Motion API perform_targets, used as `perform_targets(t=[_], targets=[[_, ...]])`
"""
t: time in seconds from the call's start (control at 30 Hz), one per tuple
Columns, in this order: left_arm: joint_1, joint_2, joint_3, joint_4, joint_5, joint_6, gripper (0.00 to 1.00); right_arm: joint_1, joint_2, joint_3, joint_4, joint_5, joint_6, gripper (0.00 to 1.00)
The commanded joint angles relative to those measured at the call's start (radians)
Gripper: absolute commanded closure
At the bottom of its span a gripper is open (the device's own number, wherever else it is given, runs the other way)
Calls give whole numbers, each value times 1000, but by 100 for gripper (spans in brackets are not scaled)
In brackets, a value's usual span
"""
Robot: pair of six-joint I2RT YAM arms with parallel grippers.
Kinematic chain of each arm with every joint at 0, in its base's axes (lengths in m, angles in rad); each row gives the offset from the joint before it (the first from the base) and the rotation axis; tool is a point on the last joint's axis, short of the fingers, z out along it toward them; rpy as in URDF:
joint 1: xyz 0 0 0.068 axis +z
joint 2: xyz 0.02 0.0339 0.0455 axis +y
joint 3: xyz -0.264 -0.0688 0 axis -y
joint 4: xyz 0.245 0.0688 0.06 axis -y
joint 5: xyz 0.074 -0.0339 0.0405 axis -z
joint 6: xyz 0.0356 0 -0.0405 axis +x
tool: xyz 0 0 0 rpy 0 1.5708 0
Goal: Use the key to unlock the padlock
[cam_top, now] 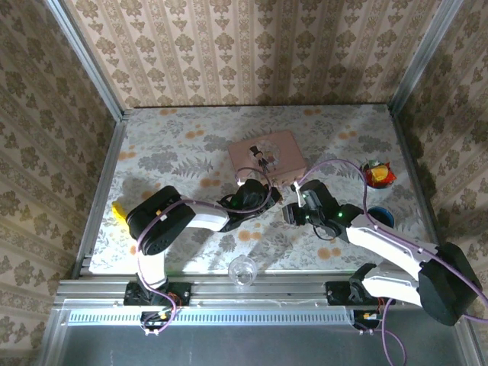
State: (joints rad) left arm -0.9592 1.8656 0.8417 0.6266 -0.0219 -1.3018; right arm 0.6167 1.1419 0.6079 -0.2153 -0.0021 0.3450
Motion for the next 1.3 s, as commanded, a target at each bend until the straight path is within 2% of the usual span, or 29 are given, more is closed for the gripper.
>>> perform_targets(t=[0.0, 0.7, 1.27], targets=[[7, -20, 14, -84, 34, -2, 100, 6, 17, 36, 31, 33, -29, 57], [18, -13, 20, -86, 92, -53, 100, 8, 152, 73, 118, 30, -85, 59], [24, 7, 27, -80, 137, -102, 100, 49, 275, 118, 153, 140, -152, 64]])
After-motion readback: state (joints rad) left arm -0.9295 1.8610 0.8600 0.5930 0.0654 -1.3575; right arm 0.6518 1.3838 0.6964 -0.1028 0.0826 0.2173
